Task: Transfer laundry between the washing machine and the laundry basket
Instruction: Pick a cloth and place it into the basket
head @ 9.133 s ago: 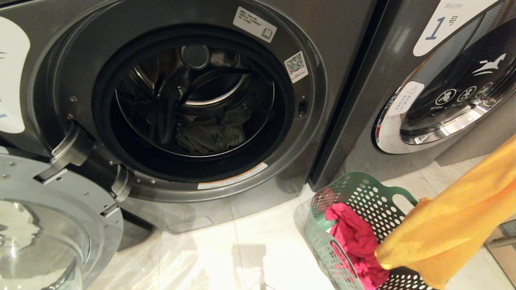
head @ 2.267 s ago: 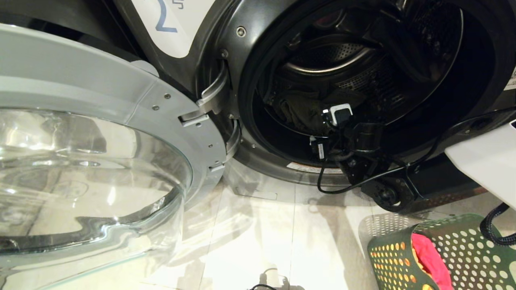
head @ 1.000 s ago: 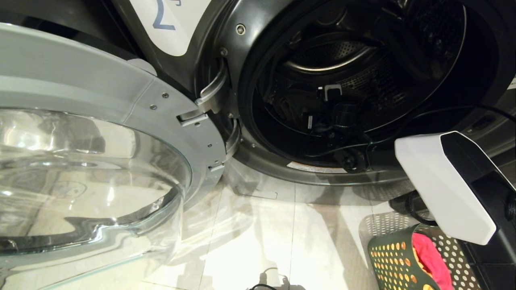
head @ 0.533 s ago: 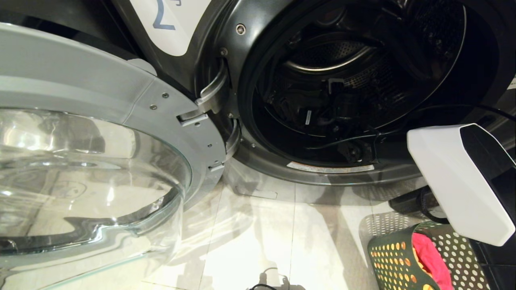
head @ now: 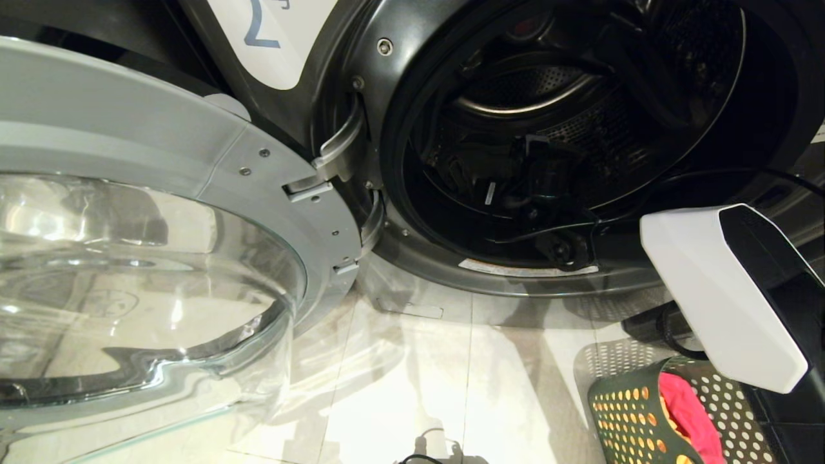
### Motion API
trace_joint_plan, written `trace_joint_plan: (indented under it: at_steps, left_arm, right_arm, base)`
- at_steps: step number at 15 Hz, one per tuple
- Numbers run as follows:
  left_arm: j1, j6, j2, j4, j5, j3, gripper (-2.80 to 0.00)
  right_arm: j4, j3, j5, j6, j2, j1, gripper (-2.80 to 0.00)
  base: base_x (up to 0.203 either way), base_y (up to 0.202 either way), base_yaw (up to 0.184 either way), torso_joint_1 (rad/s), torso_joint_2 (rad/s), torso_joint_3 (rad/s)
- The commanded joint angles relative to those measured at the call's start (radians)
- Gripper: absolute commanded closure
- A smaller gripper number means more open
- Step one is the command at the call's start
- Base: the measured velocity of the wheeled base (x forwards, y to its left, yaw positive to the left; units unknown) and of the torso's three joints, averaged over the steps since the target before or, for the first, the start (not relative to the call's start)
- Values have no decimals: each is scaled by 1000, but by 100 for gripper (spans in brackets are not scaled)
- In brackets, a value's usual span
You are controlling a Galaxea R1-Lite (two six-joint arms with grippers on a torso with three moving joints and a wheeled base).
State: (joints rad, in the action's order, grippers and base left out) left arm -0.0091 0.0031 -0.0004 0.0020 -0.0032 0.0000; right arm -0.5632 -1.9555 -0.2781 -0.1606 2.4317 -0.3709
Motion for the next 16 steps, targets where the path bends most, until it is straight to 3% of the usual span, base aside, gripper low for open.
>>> trace_joint_plan:
  at_steps: [1,16]
  left_arm:
    - [0,1,0,0,0,0,0]
    - [0,0,0,0,0,0,0]
  right_arm:
    - [-4,0,-1,-2,6,-2,-280]
    - [-5,-2,27,0,43,15,-280]
  base:
    - [0,0,0,0,0,0]
    - [0,0,0,0,0,0]
